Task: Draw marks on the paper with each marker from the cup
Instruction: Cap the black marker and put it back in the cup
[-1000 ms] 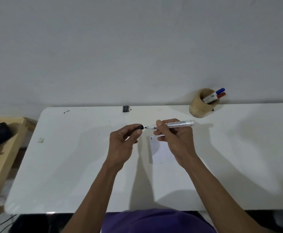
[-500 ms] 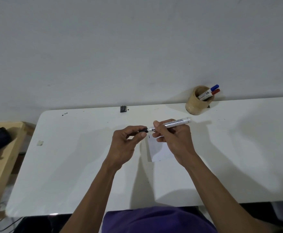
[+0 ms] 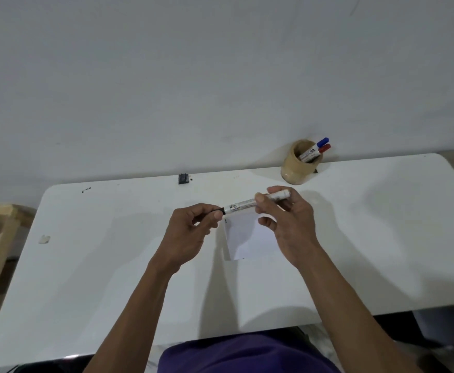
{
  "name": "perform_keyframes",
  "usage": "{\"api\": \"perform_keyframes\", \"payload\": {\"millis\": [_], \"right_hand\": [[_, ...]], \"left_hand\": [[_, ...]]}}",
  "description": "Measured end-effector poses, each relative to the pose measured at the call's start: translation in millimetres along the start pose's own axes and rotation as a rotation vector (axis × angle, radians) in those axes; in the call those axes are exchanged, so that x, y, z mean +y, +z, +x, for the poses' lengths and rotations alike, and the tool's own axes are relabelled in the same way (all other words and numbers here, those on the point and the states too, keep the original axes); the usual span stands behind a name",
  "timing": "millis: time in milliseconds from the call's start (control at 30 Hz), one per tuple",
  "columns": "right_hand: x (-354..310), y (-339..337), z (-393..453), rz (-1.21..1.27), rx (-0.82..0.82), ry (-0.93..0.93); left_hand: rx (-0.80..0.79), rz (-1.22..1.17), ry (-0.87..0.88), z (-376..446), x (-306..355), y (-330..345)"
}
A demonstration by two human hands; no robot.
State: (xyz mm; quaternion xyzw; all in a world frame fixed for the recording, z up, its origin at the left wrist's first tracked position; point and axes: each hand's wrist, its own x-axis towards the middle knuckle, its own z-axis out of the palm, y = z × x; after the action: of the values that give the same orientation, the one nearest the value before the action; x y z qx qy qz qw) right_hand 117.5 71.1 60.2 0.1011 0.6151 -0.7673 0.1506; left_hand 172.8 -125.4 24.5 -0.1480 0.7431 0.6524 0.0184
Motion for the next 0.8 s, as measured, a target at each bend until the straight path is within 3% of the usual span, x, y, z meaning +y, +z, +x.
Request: {"api": "perform_keyframes", "payload": {"millis": [200, 267, 567, 800], "right_hand": [[-9, -21, 8, -0.692, -0.179, -0.222], [-6, -20, 7, -0.809, -0.223, -0.264], [-4, -50, 22, -0.841, -0.13, -0.335], [-55, -84, 66, -0.602, 0.036, -0.476]], "left_hand": [[0.045, -0.045, 0.011, 4, 10, -3], [0.044, -0.024, 0.051, 9, 18, 5], [0.005, 0.164, 0.122, 47, 55, 72], [0.151, 0.271, 0.046, 86, 58, 124]]}}
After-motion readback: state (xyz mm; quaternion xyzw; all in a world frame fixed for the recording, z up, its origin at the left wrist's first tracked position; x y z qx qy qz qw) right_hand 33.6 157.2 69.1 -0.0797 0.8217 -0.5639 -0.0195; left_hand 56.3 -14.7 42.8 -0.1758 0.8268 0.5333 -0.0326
